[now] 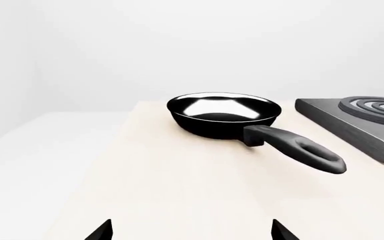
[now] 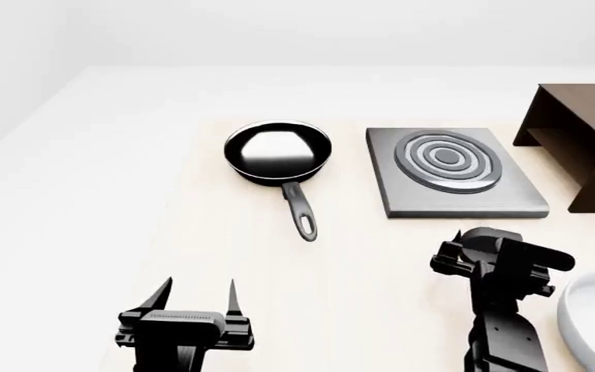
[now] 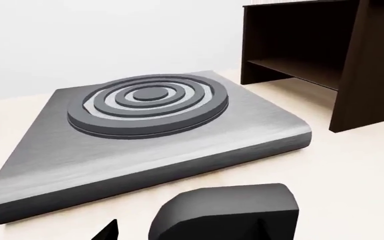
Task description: Turn on the stove.
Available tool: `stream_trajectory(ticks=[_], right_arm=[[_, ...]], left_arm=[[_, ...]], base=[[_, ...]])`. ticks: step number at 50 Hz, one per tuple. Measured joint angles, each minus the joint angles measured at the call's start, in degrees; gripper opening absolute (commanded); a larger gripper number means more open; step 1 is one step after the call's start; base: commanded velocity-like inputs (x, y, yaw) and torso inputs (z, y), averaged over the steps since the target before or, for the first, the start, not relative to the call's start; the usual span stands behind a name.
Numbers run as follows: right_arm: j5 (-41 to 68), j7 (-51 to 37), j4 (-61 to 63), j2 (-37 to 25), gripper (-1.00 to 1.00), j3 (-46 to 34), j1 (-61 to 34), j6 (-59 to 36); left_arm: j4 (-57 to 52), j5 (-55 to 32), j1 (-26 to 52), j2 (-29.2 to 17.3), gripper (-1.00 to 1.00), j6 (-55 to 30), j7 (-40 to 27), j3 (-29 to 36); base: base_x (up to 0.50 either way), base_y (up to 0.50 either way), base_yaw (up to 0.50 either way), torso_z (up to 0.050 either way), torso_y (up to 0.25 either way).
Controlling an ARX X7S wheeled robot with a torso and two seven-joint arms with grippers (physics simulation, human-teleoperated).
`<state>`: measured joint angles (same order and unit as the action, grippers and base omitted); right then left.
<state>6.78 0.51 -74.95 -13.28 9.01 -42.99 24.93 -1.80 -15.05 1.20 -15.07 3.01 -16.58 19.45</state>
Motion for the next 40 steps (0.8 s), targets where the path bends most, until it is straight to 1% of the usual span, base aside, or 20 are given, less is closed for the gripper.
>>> stream_trajectory(ticks=[12,15,22,27,34,40], right_arm=[[-1.2,-0.1,0.0,0.0,1.0,1.4,-0.2,-0.3],[-1.5,-0.3,2.8,0.2,1.0,1.6,0.9,-1.3],[-2.0,-1.6,24.4,1.6,1.0,1.5,9.6,-10.1],[-4.2,-3.6,39.3,2.8,1.0,0.3,16.3,-14.2],[-8.8,-6.4,59.8,5.0,1.0,-2.6,26.2,-17.9],[-12.2,-8.3,73.6,6.7,1.0,-5.5,34.3,-18.8]], left_arm=[[-0.2,-0.2,0.0,-0.2,1.0,0.0,-0.3,0.2],[-0.2,-0.3,0.0,-0.3,1.0,0.0,-0.3,0.2],[-0.3,-0.3,0.0,-0.4,1.0,0.0,-0.4,0.4],[-0.5,-0.3,-0.1,-0.5,1.0,0.0,-0.6,0.6],[-2.2,0.3,-0.9,-0.9,1.0,-0.1,-1.3,0.9],[-5.2,2.2,-2.5,-1.5,1.0,0.2,-2.7,1.3]], base=[[0.0,0.0,0.0,0.0,0.0],[0.0,0.0,0.0,0.0,0.0],[0.0,0.0,0.0,0.0,0.0],[0.0,0.0,0.0,0.0,0.0],[0.0,0.0,0.0,0.0,0.0],[0.0,0.0,0.0,0.0,0.0]])
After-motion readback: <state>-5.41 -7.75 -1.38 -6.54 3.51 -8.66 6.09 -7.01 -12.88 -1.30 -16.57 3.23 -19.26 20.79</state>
